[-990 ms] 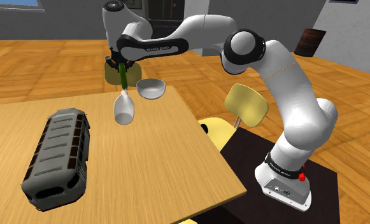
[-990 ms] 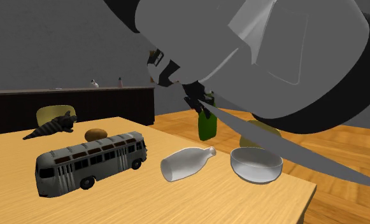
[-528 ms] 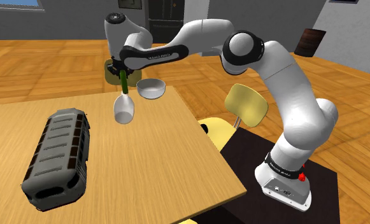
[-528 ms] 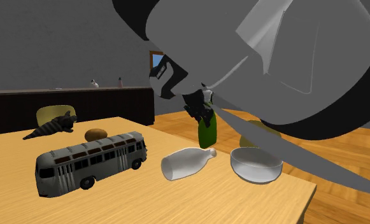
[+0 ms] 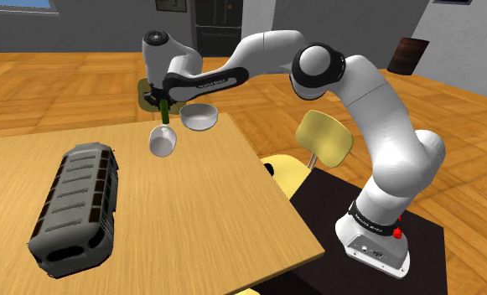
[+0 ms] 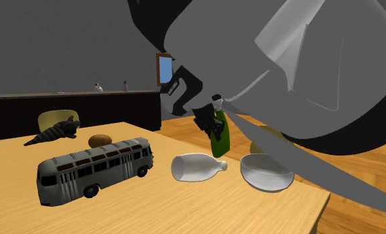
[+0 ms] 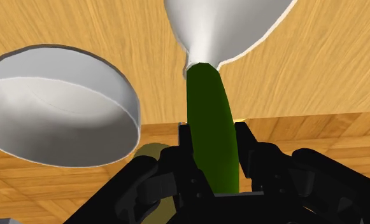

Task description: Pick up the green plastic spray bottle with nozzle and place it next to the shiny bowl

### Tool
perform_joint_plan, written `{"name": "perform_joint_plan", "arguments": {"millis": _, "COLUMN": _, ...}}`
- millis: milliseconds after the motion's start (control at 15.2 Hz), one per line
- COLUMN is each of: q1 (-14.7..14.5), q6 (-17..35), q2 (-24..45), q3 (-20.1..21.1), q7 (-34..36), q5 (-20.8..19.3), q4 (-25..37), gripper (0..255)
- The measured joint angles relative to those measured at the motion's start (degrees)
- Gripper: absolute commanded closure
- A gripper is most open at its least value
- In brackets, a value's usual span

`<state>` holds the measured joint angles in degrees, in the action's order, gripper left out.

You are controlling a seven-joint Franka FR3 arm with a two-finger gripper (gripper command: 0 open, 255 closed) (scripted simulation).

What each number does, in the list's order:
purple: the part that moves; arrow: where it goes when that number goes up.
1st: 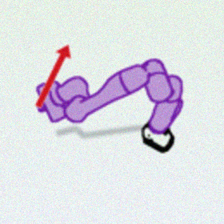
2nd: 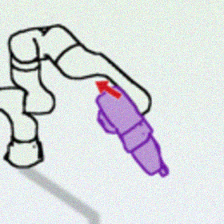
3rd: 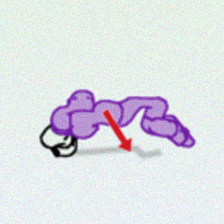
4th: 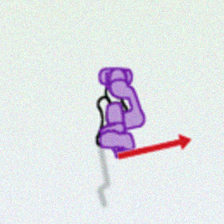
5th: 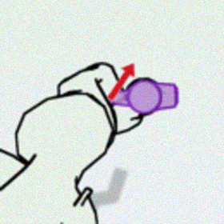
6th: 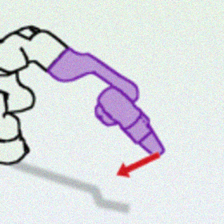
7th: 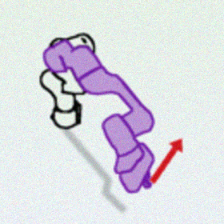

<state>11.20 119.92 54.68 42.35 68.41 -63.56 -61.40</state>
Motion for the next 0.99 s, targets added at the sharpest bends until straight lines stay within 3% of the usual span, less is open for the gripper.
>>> {"name": "perform_joint_plan", "arguments": {"millis": 792, "q1": -0.29, "q6": 2.24, "q2": 2.15, "q3": -1.18, "q7": 2.17, "q5": -1.81, "q4": -0.87, "gripper": 255}}
{"name": "perform_joint_plan", "arguments": {"millis": 858, "q1": -0.21, "q6": 2.3, "q2": 2.14, "q3": -1.17, "q7": 2.2, "q5": -1.84, "q4": -1.01, "gripper": 0}}
{"name": "perform_joint_plan", "arguments": {"millis": 990, "q1": -0.31, "q6": 2.26, "q2": 2.33, "q3": -1.09, "q7": 2.24, "q5": -1.69, "q4": -1.38, "gripper": 0}}
